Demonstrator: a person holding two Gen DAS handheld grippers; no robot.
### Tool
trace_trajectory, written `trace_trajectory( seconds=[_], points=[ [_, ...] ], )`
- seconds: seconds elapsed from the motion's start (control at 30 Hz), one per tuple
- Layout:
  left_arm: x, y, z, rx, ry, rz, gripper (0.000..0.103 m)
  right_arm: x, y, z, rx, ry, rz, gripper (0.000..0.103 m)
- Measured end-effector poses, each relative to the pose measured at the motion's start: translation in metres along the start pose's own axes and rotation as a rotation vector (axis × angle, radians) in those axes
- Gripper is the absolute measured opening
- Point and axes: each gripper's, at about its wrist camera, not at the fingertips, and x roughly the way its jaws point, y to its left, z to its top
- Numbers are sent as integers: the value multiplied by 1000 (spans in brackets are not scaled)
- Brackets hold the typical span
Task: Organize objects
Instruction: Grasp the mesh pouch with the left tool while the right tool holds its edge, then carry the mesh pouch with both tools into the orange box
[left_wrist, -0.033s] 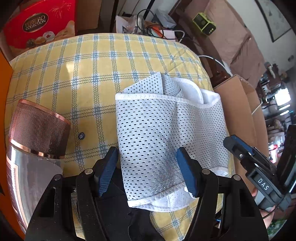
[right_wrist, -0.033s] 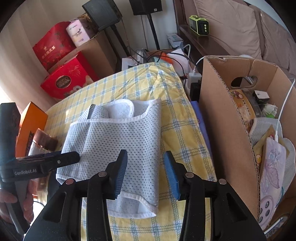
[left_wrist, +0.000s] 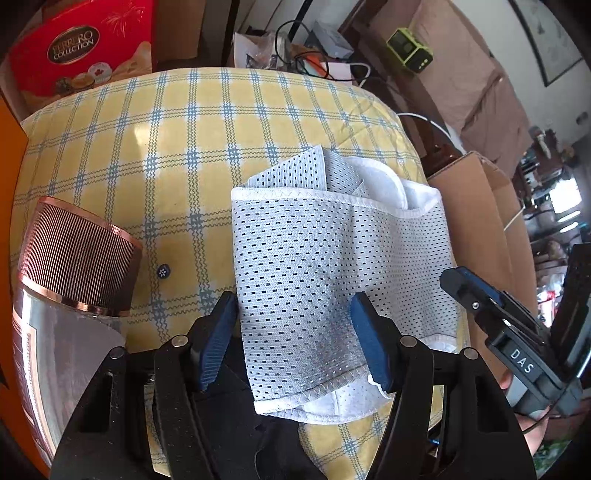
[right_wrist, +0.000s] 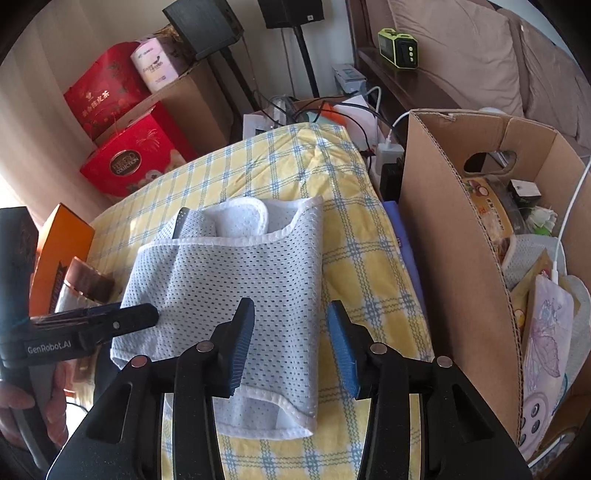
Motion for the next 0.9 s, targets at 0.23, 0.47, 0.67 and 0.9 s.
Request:
trace_trajectory(
  seconds=[0.23, 0.47, 0.67, 0.9],
  points=[
    [-3, 0, 0, 16, -39, 52, 20, 18, -7, 1, 35, 28, 3, 11],
    [-34, -6, 0, 37, -119, 38, 6, -11, 11, 5, 0, -32, 35, 8],
    [-76, -5, -4, 38, -186, 3, 5, -41, 41, 11, -49, -90, 60, 8],
    [-134, 9, -7, 44, -251, 30, 5, -67, 85, 26, -101, -117, 114, 8]
  ],
)
